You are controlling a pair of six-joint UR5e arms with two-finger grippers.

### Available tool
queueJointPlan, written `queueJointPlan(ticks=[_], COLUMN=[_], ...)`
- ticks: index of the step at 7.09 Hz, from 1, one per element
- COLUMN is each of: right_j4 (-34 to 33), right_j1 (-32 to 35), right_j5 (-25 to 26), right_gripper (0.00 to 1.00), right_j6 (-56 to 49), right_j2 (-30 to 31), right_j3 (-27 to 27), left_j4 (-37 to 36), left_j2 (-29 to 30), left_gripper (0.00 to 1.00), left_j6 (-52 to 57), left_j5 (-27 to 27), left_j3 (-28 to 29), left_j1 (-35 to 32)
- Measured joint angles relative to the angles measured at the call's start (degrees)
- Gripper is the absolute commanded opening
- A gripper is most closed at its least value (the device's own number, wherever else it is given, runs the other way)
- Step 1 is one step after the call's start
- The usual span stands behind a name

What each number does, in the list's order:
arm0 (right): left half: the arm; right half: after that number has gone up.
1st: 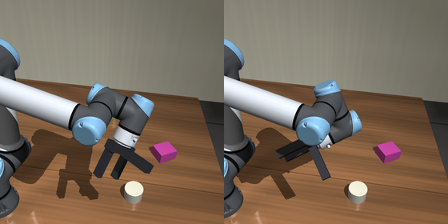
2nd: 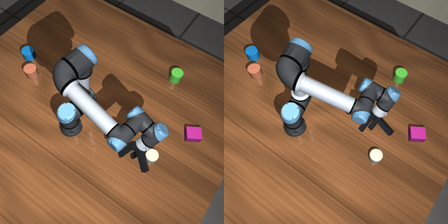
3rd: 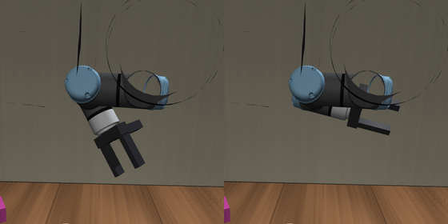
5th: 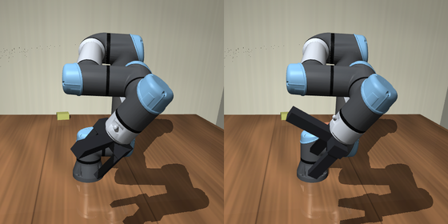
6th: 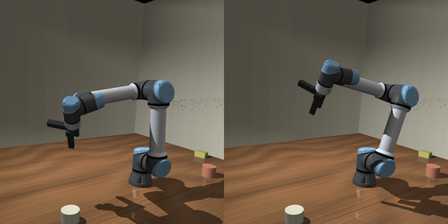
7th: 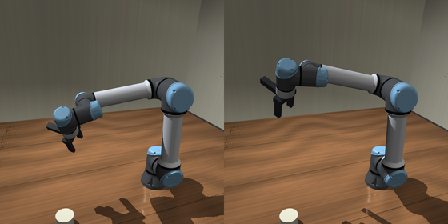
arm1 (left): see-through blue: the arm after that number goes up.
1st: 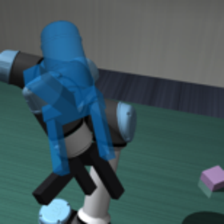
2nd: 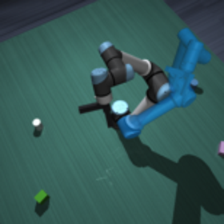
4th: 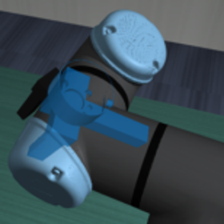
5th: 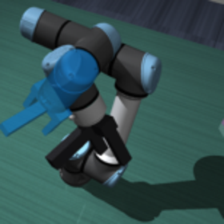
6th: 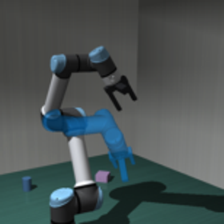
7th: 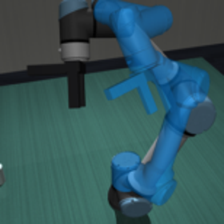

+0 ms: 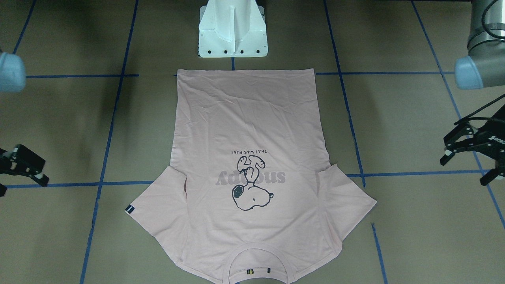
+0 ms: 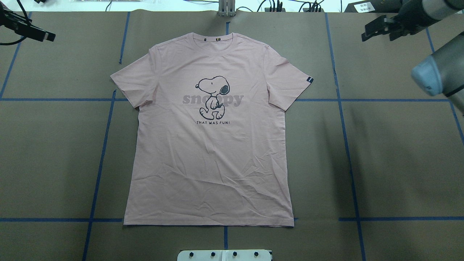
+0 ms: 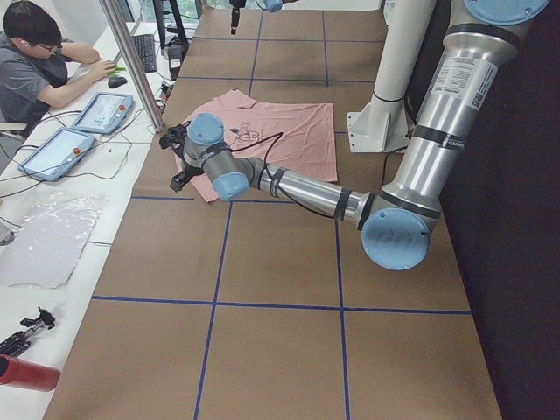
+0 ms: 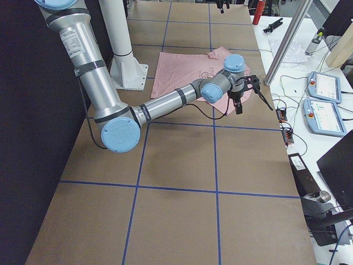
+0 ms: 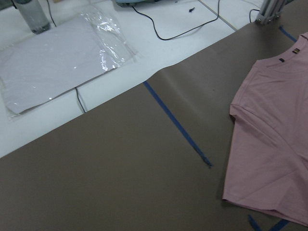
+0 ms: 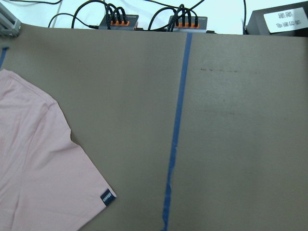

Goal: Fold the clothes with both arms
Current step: 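Move the right gripper down to the sleeve nearest it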

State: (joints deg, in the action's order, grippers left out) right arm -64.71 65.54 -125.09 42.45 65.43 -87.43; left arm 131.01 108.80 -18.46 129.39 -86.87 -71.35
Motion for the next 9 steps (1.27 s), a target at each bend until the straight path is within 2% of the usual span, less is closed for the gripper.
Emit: queueJointPlan(ticks=[1, 2, 5, 9], right_j4=[5.44, 8.14, 9.5, 9.74], right_j1=[-4.13, -7.99, -16.0, -18.16], right_j5=[5.16, 10.29, 20.4, 22.88], right_gripper=[0.91, 0.9, 0.68, 0.59], right_j6=[6.05, 10.33, 15.06, 16.12], right_j2=[-2.51, -4.44, -5.95, -7.32], right_j3=[5.31, 8.86, 12.14, 15.05], left_j4=[0.03, 0.03, 0.04, 0.1], left_j2=[0.19, 0.26, 0.35, 0.36], left_gripper=[1.0, 1.0, 1.0, 1.0], left_j6=[-0.7, -0.94, -1.05, -1.26], left_j5=[-0.4, -0.56, -0.66, -0.63], left_j3=[-0.07, -0.16, -0.25, -0.23], left_j1=[0.73, 1.0, 1.12, 1.13])
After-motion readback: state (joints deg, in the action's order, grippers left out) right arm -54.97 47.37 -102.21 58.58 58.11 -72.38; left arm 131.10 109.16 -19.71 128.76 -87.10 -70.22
